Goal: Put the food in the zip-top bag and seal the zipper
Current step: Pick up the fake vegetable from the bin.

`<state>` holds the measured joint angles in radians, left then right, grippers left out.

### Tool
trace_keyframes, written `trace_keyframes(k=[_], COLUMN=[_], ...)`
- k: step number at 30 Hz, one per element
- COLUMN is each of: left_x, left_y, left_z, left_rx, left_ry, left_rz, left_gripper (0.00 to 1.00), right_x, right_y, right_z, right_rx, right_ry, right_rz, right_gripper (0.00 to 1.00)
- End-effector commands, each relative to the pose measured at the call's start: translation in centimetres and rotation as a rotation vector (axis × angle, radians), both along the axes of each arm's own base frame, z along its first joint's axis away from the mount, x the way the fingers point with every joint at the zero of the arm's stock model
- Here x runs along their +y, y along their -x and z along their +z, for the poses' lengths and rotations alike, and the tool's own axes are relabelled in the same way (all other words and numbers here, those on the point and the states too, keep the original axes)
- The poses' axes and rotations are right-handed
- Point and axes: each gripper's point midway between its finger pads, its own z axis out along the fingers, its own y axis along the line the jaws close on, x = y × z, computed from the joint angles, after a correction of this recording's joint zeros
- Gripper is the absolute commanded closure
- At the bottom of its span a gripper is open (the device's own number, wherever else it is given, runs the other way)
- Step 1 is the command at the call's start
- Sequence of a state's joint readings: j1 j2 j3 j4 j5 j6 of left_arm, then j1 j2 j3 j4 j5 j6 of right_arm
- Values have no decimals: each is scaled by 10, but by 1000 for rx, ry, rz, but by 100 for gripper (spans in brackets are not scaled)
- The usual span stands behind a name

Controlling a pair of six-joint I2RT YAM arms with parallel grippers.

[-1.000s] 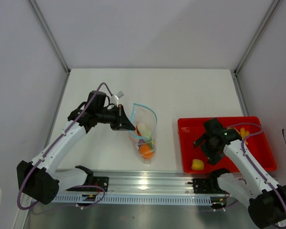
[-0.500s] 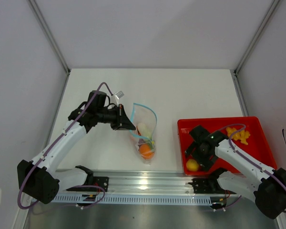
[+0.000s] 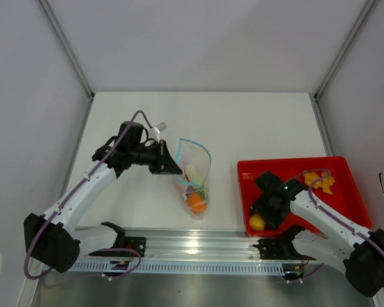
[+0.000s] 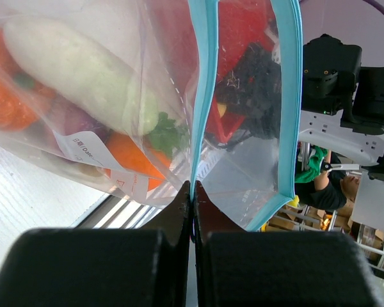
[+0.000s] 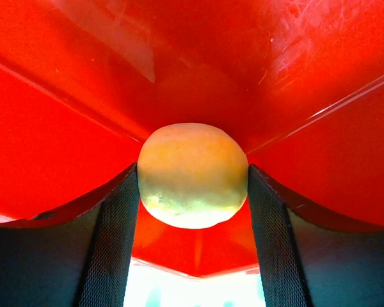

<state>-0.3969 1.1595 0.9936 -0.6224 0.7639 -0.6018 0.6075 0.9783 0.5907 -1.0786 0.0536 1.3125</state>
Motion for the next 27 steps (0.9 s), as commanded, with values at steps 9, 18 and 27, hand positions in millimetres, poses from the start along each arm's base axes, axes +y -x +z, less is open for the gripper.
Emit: trace_keyframes(k=[9,18,27], left_x=[-1,-1,-1], left_y=[1,1,-1], left_z=[3,0,-1], left_rx=[-29,-26,-17], left_ry=[19,23,23], left_rz=[-21,-22,-21], left_gripper=[99,99,99], right_x=[4,-34,50], right_y=[-19,-85,-135], right_z=[14,91,216], right_rx=[-98,-375,-853], right_ry=[-16,212,-127], right_rz=[-15,98,525], right_gripper=[93,100,100])
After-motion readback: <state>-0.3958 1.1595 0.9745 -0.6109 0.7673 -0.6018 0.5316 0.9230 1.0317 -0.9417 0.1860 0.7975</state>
